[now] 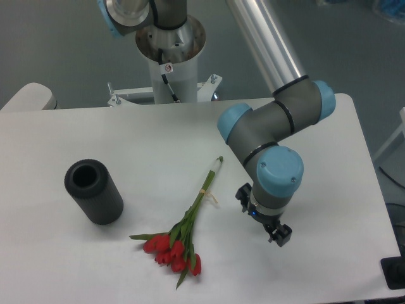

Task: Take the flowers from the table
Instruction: 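Move the open gripper over the tulip stems and lower onto them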

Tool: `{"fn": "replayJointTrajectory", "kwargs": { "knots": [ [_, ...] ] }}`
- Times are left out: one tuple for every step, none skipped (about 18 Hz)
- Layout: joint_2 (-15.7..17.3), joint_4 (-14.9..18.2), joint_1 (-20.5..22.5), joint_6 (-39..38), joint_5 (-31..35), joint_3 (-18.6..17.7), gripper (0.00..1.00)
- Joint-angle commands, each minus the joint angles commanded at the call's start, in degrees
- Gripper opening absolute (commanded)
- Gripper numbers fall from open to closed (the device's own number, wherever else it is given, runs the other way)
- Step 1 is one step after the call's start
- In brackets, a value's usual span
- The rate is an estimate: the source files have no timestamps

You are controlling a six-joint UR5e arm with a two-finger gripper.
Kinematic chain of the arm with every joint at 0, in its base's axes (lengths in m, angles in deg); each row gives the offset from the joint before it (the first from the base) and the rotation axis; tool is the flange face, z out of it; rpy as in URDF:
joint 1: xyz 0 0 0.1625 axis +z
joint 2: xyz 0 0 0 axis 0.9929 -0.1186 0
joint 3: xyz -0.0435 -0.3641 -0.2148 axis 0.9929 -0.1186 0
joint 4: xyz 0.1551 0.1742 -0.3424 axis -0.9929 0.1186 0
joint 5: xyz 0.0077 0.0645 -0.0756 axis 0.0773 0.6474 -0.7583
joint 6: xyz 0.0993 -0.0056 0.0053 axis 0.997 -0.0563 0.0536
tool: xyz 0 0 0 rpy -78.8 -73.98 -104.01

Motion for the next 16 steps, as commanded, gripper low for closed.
{"fn": "replayJointTrajectory", "kwargs": {
  "knots": [
    [0.70, -0.09, -0.26, -1.84, -0.09, -1.32, 1.00],
    [1.58, -0.09, -0.61, -3.69, -0.09, -2.55, 1.00],
    [2.29, -0.09, -0.70, -5.27, -0.17, -3.69, 1.00],
    [2.64, -0.09, -1.05, -6.42, -0.18, -4.49, 1.00],
    [2.73, -0.09, -1.84, -8.00, -0.18, -5.02, 1.00],
    [2.99, -0.09, -2.46, -10.10, -0.09, -5.54, 1.00],
    [3.08, -0.17, -2.90, -12.04, -0.09, -5.98, 1.00],
    [3.08, -0.18, -3.51, -13.53, -0.09, -6.16, 1.00],
    [3.00, -0.18, -4.39, -14.77, 0.00, -6.34, 1.00],
    [3.00, -0.26, -4.75, -15.56, 0.00, -6.86, 1.00],
    [3.00, -0.35, -4.75, -16.09, 0.00, -7.30, 1.00],
    [3.08, -0.87, -4.92, -16.71, 0.00, -7.83, 1.00],
    [3.00, -2.36, -5.01, -17.76, 0.00, -8.62, 1.00],
    [3.00, -4.29, -5.45, -19.07, 0.00, -9.41, 1.00],
    [3.00, -6.39, -5.54, -20.48, 0.00, -10.29, 1.00],
    [3.00, -8.24, -5.63, -21.19, 0.00, -11.25, 1.00]
  ]
}}
